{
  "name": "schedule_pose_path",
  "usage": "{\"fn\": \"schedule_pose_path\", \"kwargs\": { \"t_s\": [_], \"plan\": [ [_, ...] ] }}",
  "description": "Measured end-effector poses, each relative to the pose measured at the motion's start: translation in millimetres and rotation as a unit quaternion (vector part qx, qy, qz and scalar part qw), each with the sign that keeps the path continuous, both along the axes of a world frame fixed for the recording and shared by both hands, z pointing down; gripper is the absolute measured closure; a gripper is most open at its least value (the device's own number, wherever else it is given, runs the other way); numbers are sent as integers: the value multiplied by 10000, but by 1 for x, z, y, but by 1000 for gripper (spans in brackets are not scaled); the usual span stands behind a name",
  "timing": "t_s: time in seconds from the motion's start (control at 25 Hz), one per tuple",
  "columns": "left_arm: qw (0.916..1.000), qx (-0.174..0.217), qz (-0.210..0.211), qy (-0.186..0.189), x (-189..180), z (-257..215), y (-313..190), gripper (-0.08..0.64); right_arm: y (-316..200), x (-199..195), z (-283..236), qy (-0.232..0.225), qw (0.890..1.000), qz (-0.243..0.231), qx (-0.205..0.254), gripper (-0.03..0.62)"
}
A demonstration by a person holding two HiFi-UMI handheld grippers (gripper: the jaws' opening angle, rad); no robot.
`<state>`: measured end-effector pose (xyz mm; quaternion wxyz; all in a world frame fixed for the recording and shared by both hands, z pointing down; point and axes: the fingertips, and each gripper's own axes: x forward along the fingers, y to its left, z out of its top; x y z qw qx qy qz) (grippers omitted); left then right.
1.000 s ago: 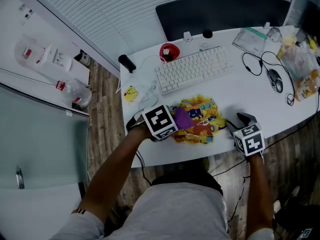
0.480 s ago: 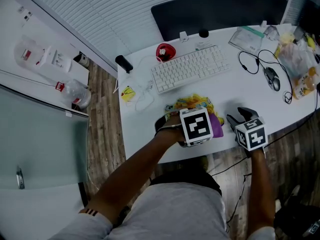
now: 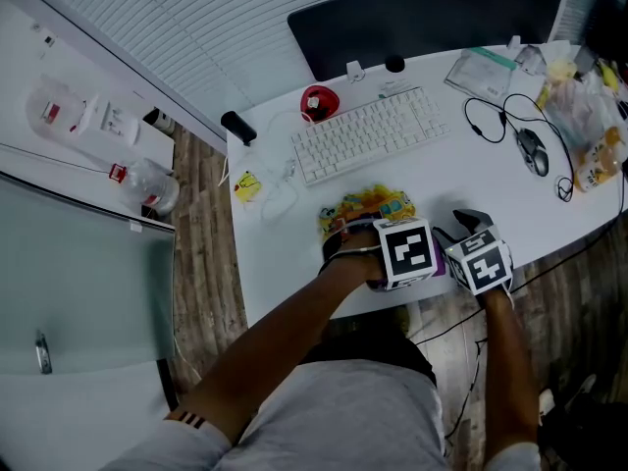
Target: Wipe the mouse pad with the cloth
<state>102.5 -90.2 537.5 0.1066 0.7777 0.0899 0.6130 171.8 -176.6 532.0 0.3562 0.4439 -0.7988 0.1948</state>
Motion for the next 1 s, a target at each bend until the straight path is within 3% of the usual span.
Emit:
{"fn": "schedule_pose_path", "kwargs": {
  "t_s": [0.4,1.0],
  "plan": [
    [9999,-91,-74,72,-11,0,0,477,1,-2,5,73,10000,-36,-50,391],
    [9967,-163,-770,-184,-135,2,1,477,2,-1,6,112,9999,1,-69,391]
  ]
}}
